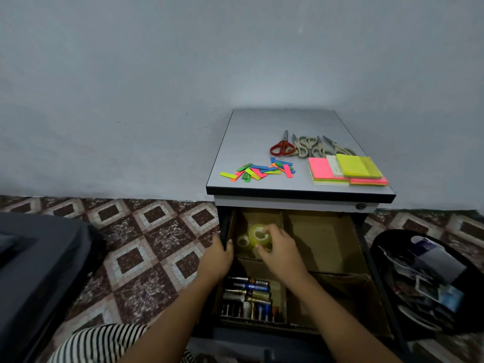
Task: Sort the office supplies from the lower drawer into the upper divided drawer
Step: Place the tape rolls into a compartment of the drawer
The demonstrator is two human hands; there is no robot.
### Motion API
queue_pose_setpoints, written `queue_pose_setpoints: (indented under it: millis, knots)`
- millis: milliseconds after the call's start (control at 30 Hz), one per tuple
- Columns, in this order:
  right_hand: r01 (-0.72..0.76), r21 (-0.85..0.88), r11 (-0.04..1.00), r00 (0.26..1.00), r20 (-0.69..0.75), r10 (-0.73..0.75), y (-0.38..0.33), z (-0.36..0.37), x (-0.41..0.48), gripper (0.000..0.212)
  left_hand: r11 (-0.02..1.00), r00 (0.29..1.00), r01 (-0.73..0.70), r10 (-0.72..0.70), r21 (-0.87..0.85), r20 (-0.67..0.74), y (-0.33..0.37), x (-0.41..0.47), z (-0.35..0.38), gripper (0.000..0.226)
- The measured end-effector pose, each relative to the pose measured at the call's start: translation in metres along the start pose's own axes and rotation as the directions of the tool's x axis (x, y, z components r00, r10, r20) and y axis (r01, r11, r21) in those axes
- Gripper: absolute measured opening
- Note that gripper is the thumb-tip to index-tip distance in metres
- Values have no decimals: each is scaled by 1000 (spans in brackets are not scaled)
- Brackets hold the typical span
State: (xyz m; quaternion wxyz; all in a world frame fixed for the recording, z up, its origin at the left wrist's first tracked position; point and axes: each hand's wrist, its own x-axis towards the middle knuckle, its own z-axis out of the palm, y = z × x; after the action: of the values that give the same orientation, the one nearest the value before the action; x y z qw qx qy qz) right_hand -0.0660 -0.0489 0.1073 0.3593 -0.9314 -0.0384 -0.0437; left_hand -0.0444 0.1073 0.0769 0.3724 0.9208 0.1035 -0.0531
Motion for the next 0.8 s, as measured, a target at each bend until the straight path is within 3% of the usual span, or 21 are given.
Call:
queue_pose_setpoints:
  millis: [200,367,567,800]
  knots:
    - [-18,-166,986,994,107,36,-5,17,49,32,999,999,-37,37,-8,-8,1,-1,-1,32]
    - [78,-360,930,972,234,9,4,30,72,36,999,999,-29,30,19,-16,1,1,-1,35]
    - [42,-390,920,963,262,68,12,46,82,27,999,999,-30,31,28,-19,0,2,1,34]
    - [-35,-346,938,956,263,133,13,52,89,33,999,999,-41,42,23,-26,-2,4,3,33]
